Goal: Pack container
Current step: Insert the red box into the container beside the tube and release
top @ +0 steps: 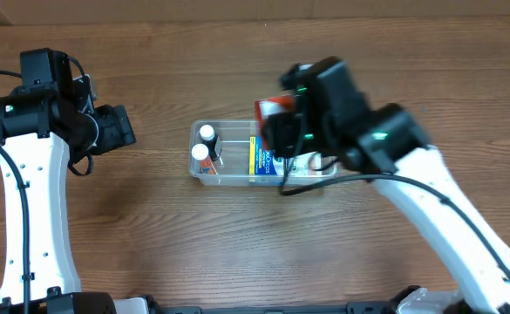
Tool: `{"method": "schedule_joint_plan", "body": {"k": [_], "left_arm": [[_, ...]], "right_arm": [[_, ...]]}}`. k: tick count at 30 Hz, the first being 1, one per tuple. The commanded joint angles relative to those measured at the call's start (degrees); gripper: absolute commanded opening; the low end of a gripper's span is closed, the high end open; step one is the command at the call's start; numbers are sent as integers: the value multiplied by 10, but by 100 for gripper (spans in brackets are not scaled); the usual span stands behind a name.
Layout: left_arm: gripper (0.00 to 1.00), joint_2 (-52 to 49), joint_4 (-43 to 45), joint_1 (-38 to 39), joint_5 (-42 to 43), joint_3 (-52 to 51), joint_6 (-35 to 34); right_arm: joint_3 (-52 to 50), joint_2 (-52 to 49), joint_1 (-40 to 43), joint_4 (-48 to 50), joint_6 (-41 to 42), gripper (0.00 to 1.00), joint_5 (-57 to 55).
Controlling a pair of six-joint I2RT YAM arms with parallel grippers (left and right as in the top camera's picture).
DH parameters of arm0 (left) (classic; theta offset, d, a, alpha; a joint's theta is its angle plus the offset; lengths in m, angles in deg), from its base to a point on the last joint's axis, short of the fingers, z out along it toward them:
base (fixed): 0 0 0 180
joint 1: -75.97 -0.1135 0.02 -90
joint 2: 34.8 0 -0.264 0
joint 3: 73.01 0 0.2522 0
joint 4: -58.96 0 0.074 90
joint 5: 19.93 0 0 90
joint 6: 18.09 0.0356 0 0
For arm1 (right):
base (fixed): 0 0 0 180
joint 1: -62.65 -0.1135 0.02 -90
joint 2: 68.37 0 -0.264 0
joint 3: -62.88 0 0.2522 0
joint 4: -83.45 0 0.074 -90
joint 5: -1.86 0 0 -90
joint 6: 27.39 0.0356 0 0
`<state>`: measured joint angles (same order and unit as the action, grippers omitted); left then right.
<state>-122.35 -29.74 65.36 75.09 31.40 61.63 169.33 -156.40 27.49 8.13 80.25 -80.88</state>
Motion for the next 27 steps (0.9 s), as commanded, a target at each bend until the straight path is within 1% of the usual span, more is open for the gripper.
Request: {"method": "schedule_joint_plan", "body": {"k": [1,5,8,10,13,15,19,22,27], "left_arm": [[84,3,2,-2,6,-1,11],[83,3,2,-2,6,-1,11],[84,3,1,-2,6,-1,11],[83,3,0,-2,6,-1,11],[83,3,0,-2,6,-1,11],[83,3,0,-2,6,-1,11],[84,3,0,-2,6,-1,11],[84,3,0,-2,6,-1,11],[84,3,0,-2,6,-1,11]], "right_arm": [[10,-63,-43,36,61,62,-3],[9,-148,-67,89,121,60,-3],[9,-179,-70,112,155,60,-23],[9,-191,-70,114,156,60,-43],[9,-207,-70,114,156,61,-46],[9,-235,-70,113,169,62,-45],[9,-282,-70,116,169,64,-20],[9,-299,-70,122,169,67,-20],[9,-306,-70,126,169,68,-19]]}}
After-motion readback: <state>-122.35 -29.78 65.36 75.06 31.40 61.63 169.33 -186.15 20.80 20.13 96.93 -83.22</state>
